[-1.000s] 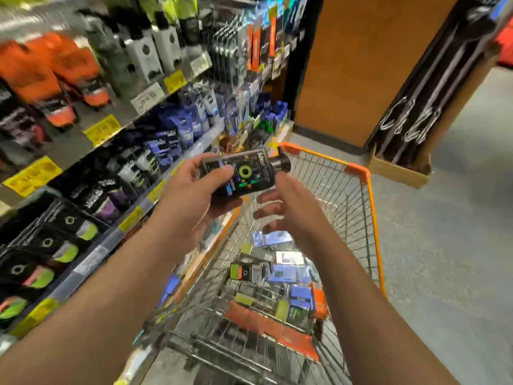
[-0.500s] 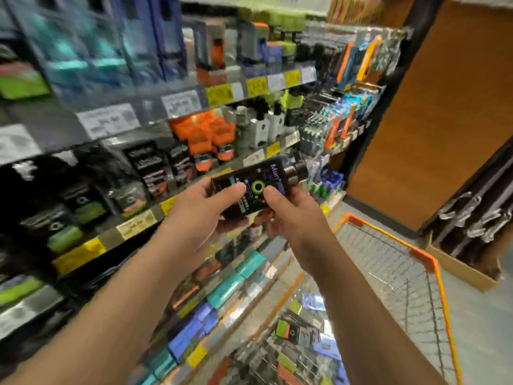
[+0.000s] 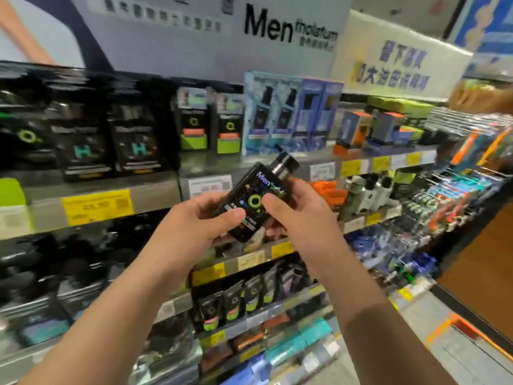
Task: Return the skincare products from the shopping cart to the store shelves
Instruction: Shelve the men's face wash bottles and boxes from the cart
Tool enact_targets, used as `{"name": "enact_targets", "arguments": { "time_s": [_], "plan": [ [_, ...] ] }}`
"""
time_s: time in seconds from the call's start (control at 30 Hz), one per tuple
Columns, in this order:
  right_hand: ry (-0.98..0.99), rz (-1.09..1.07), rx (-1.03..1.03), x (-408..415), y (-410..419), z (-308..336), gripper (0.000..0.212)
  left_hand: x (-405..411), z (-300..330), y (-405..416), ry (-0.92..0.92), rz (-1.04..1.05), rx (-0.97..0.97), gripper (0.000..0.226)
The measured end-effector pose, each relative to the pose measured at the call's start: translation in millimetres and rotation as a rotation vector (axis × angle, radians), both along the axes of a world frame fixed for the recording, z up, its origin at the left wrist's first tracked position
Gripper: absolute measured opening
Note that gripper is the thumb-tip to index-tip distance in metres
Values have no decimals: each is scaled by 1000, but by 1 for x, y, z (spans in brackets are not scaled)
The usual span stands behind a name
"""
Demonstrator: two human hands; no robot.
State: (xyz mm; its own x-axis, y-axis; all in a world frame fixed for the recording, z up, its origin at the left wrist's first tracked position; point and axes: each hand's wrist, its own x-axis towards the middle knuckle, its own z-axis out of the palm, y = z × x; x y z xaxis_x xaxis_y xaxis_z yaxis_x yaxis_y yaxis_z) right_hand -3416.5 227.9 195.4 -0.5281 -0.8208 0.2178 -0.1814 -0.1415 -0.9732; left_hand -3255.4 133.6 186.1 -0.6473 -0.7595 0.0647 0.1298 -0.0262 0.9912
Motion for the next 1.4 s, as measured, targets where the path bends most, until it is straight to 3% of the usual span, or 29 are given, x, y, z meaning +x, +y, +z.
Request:
{"name": "enact_targets", "arguments": {
  "time_s": [0.2,0.33,0.47,0.73,0.9,1.17,1.4],
  "plan": [
    [143,142,-24,44,-48,34,24,49,11,-28,90,119,-13,48],
    [275,184,-44,69,-73,53,10,81,16,-41,131,182,-32,34],
    [369,197,-76,96,-97,79,28,112,20,-50,142,246,-70,34],
    [624,324,-117,145,-134,144,22,161,39,-64,205,371,-142,46],
    [753,380,-132,175,-157,176,22,192,55,-76,111,448,-274,32],
    [916,363,-132,198,-192,193,29,225,52,-93,-28,775,-365,33],
    [1088,333,-44,202,-220,182,23,237,47,-111,-127,750,-338,21]
  ]
}}
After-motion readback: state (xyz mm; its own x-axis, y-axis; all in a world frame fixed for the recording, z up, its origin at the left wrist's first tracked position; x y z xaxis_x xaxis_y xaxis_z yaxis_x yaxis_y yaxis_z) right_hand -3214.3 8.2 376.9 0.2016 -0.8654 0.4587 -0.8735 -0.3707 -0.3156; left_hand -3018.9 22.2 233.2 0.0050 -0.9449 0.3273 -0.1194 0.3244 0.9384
